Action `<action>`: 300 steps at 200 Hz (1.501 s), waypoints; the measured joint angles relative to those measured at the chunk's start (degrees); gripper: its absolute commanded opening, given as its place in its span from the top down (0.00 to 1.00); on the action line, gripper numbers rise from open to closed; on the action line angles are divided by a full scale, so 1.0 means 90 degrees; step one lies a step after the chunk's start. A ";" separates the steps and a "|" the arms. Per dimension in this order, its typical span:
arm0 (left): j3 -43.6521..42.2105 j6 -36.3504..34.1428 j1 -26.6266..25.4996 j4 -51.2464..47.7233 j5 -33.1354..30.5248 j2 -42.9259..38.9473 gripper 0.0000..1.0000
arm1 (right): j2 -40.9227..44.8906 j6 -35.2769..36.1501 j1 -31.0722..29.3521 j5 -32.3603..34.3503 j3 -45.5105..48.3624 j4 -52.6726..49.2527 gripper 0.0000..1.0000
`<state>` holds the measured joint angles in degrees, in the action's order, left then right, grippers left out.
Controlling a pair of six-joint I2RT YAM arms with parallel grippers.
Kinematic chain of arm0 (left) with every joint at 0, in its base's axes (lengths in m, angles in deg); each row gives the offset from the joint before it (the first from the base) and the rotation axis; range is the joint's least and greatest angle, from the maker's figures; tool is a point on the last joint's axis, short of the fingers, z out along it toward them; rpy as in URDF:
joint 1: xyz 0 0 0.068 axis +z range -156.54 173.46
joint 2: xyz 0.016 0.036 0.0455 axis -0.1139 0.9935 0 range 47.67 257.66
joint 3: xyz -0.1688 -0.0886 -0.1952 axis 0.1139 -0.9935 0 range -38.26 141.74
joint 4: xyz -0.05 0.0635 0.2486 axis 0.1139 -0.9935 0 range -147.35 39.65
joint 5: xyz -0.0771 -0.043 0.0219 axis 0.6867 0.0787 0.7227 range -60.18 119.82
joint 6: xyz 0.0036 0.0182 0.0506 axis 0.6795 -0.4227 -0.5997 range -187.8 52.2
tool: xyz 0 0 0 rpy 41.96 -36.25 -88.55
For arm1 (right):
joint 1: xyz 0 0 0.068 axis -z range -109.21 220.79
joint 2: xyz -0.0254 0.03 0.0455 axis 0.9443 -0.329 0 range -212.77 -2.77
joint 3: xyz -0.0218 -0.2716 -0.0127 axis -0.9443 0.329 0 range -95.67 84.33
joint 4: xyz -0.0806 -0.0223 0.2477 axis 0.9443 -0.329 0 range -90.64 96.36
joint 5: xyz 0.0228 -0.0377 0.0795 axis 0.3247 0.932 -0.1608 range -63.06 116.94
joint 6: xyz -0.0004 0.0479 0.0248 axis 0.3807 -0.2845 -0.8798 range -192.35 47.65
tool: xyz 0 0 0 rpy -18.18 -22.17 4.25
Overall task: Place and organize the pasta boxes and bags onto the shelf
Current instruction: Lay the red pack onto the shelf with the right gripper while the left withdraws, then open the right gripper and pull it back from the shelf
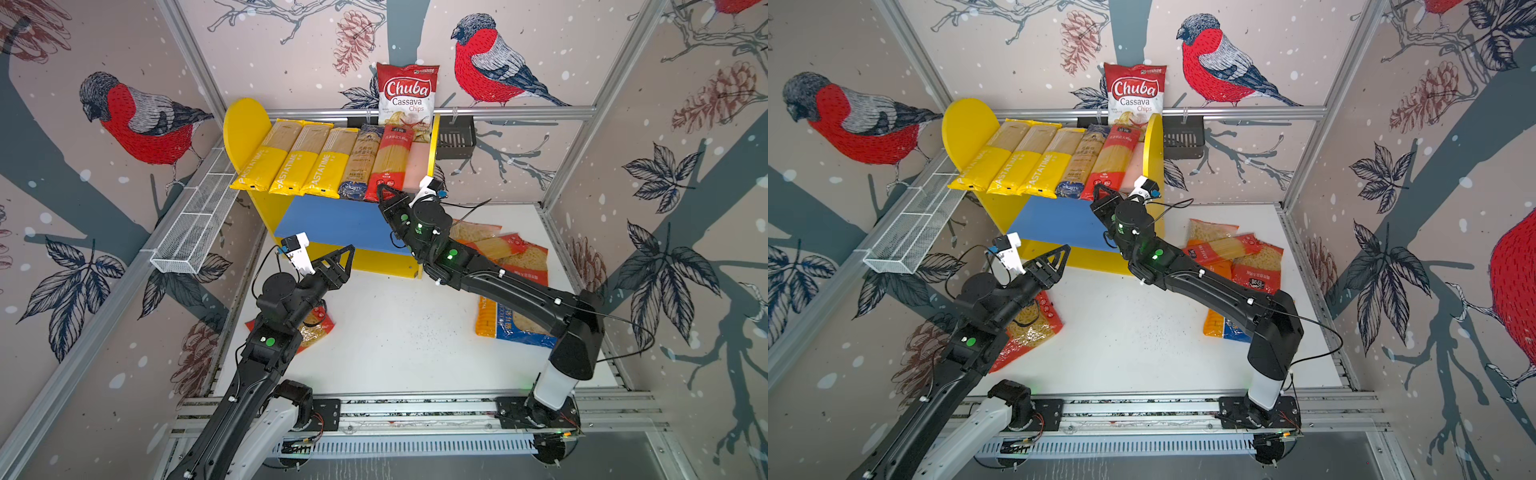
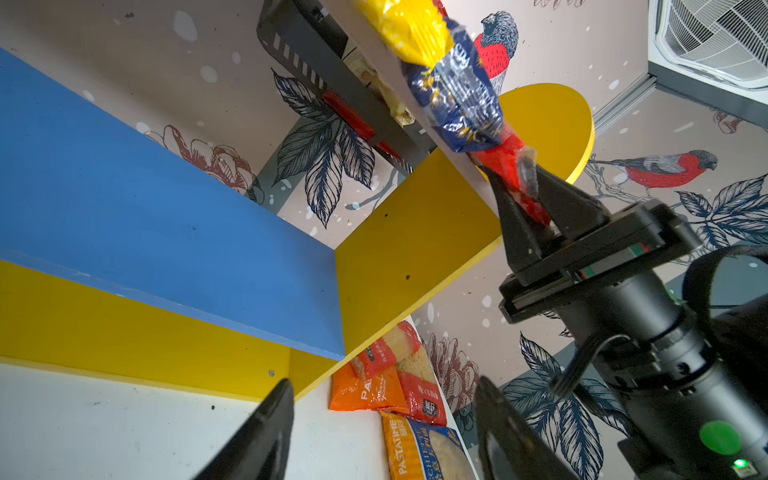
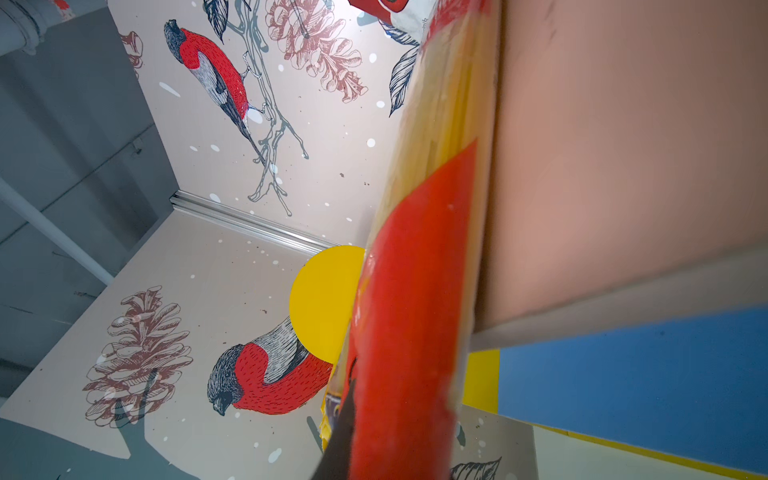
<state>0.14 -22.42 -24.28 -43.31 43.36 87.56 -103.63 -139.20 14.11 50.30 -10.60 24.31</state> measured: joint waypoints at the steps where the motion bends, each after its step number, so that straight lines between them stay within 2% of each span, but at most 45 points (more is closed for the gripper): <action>1: -0.0002 0.0002 0.0000 0.0002 0.0000 0.0000 0.33 | -0.0005 0.0002 0.0000 -0.0002 -0.0007 -0.0005 1.00; 80: -0.0189 0.0250 0.0000 0.0148 0.0051 0.0046 0.33 | -0.0342 0.0102 0.0095 -0.0585 -0.0522 -0.0359 1.00; 152: -0.0262 0.0274 0.0000 0.0192 0.0143 0.0100 0.33 | -0.0168 0.0109 0.0170 -0.0935 -0.0313 -0.0379 1.00; 159: -0.0270 0.0301 0.0000 0.0192 0.0146 0.0109 0.33 | -0.0158 0.0109 0.0177 -0.0950 -0.0301 -0.0379 0.95; 187: -0.0289 0.0316 -0.0024 0.0204 0.0160 0.0119 0.32 | -0.0075 0.0148 0.0216 -0.1192 -0.0172 -0.0342 0.63; 213: -0.0328 0.0316 -0.0068 0.0291 0.0163 0.0119 0.33 | 0.0034 0.0270 0.0240 -0.1547 0.0095 -0.0350 0.47; 244: -0.0403 0.0313 -0.0238 0.0452 0.0155 0.0170 0.33 | 0.0469 0.0425 0.0226 -0.1807 0.0743 -0.0209 0.36; 300: -0.1052 -0.0051 -0.1207 0.1188 -0.0163 0.0177 0.32 | 0.1872 0.1120 0.0160 -0.2030 0.2781 0.0024 0.34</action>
<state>-9.33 -22.88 -35.14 -32.62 41.90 89.16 -86.77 -129.12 15.55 32.03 14.42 24.53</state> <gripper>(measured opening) 0.677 0.659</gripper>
